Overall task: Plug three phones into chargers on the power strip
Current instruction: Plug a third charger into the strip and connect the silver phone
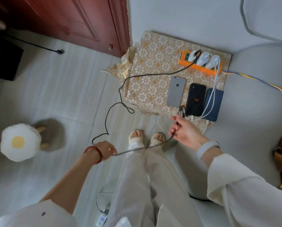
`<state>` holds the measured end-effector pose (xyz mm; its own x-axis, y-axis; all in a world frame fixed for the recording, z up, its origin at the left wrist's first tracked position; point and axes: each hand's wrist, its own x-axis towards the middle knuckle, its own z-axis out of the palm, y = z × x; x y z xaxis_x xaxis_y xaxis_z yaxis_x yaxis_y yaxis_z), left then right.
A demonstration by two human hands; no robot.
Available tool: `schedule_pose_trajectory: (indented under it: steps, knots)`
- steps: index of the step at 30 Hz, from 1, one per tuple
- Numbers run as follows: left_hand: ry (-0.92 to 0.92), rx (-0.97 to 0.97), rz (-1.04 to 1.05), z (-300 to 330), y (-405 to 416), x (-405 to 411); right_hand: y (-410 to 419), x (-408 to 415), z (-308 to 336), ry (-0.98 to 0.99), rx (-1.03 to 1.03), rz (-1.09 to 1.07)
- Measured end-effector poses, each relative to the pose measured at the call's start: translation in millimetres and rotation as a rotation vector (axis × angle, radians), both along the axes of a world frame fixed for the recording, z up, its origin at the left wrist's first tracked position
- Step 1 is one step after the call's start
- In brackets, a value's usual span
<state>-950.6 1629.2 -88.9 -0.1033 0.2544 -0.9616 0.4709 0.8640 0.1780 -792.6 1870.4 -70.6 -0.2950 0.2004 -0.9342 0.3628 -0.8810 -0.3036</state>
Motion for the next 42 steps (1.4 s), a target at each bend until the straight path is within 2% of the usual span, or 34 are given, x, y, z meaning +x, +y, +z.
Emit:
schedule_pose_trajectory:
  steps: [2, 3, 5, 8, 10, 11, 13, 16, 17, 21, 24, 26, 32, 35, 38, 40, 42]
  knots:
    - [0.006, 0.074, 0.092, 0, 18, 6, -13, 2, 7, 0.047, 0.044, 0.280]
    - [-0.008, 0.139, 0.242, 1, 30, 12, -21, 3, 10, 0.068, 0.068, 0.393]
    - [-0.124, 0.191, 0.764, 6, 60, 25, -36, 2, 15, 0.122, 0.128, 0.581]
    - [-0.469, 0.171, 1.407, 17, 101, 31, -51, 1, 16, 0.174, 0.212, 0.954]
    - [-0.538, 0.218, 1.663, 22, 115, 27, -55, 3, 13, 0.153, 0.263, 1.172]
    - [-0.490, 0.265, 1.674, 23, 118, 24, -54, 5, 13, 0.130, 0.293, 1.207]
    - [-0.405, 0.367, 1.530, 23, 116, 23, -48, 7, 11, 0.083, 0.302, 1.090]
    - [-0.489, 0.457, 1.333, 23, 111, 24, -29, 2, 12, 0.060, 0.174, 0.593]
    - [-0.503, 0.470, 1.271, 23, 109, 25, -21, -2, 13, 0.083, 0.187, 0.515]
    - [-0.465, 0.494, 1.047, 25, 105, 33, -3, -21, 22, 0.160, 0.295, 0.349]
    - [-0.458, 0.492, 1.000, 26, 106, 37, -2, -32, 24, 0.122, 0.401, 0.290]
    - [-0.446, 0.486, 0.988, 26, 108, 39, -3, -33, 23, 0.115, 0.402, 0.249]
    - [-0.357, 0.507, 1.034, 23, 112, 39, -2, -27, 19, 0.091, 0.392, 0.205]
    - [-0.253, 0.525, 0.950, 22, 116, 43, -1, -23, 15, 0.036, 0.476, 0.243]
    - [-0.037, 0.501, 0.750, 13, 121, 50, -1, -16, 8, -0.055, 0.707, 0.406]
    - [0.118, 0.452, 0.466, 3, 124, 55, -2, -10, 1, -0.094, 0.987, 0.606]
    - [0.157, 0.377, 0.255, -8, 127, 60, -5, -2, -3, -0.152, 1.284, 0.809]
